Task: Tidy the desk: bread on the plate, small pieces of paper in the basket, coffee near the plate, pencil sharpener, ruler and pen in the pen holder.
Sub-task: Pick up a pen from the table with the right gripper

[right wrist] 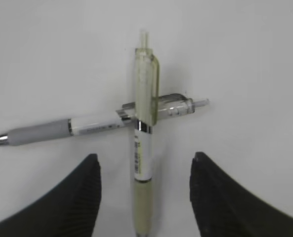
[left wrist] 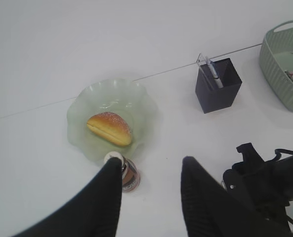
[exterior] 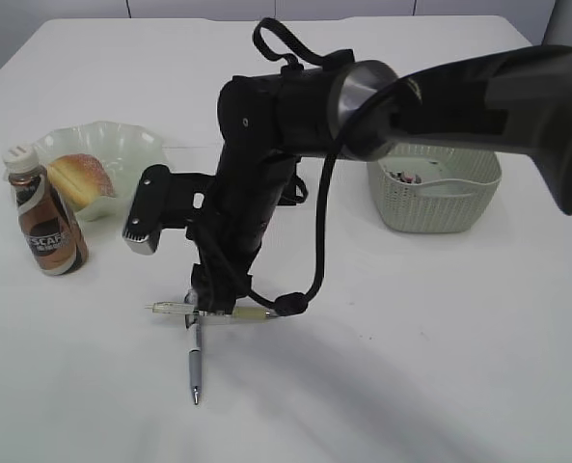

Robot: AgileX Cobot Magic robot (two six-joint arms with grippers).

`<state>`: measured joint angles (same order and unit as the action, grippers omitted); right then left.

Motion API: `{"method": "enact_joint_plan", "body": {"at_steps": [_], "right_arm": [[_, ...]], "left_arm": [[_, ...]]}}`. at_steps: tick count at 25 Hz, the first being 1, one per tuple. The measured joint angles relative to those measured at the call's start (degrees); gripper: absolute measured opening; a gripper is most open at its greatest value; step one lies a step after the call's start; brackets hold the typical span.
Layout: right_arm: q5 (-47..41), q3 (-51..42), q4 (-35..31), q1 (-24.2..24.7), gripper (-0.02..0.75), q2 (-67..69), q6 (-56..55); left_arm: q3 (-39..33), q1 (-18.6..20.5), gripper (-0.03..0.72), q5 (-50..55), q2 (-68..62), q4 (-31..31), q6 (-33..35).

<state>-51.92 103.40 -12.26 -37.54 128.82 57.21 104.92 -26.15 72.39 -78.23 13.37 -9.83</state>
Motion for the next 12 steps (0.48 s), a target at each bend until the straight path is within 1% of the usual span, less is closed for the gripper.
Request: {"method": "enact_joint_plan", "body": {"at_steps": [5,12], "right_arm": [[0.3,2.4,0.0,0.0,0.424,2.1,0.0],[0.3,2.7,0.0,0.0,0.424,2.7,0.1]], "left_arm": [[0.0,0.0,0.298,0.0,0.0,0.1,0.0],[0.0,0.0,0.298,0.0,0.0,0.1,0.0]]}}
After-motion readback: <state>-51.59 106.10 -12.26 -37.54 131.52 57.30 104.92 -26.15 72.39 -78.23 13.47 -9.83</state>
